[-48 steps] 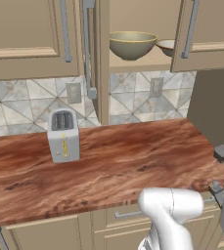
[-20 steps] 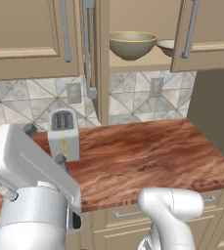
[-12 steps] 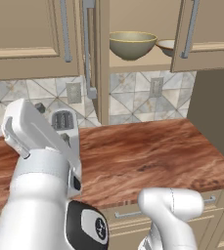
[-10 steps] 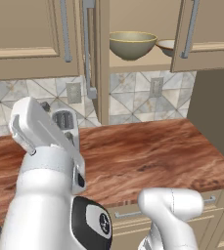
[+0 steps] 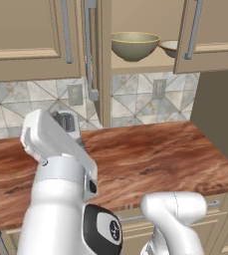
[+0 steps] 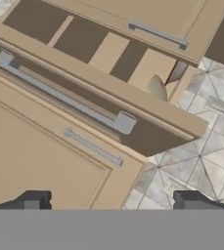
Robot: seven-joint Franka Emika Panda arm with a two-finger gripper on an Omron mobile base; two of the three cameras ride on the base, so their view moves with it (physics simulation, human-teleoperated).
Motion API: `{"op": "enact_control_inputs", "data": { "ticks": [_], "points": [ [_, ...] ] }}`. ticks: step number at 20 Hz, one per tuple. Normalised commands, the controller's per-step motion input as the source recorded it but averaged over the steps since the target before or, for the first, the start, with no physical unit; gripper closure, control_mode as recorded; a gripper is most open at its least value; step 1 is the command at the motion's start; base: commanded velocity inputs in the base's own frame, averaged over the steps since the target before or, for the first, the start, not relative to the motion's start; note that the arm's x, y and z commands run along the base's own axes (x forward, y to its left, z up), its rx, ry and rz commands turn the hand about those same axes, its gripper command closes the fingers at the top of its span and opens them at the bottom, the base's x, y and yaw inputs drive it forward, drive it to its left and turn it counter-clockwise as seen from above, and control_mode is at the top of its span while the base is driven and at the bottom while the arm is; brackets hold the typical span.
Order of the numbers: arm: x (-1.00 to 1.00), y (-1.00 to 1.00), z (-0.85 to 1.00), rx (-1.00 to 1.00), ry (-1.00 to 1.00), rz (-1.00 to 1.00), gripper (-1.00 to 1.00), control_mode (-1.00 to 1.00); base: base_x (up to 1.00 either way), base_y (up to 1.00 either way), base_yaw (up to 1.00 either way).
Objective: Open the cabinet. Pick the bowls from the counter and place them in the cabinet. Then close the cabinet.
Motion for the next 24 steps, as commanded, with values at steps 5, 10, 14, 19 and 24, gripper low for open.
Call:
{"op": "enact_control_inputs", "data": {
  "ticks": [5,10,14,19,24],
  "points": [
    [-0.39,-0.03,0.15,-0.18,-0.18,-0.06,-1.0,-1.0,0.0,0.0,0.0],
    [-0.14,-0.05,0.14,-0.19,-0.01,-0.28,-1.0,-1.0,0.0,0.0,0.0],
    [-0.14,0.0,0.24,-0.23,0.0,-0.33,-1.0,-1.0,0.0,0.0,0.0],
    [-0.06,0.0,0.18,-0.21,0.01,-0.3,-1.0,-1.0,0.0,0.0,0.0],
    [0.04,-0.02,0.0,-0.09,0.12,-0.07,-1.0,-1.0,0.0,0.0,0.0]
  ]
}}
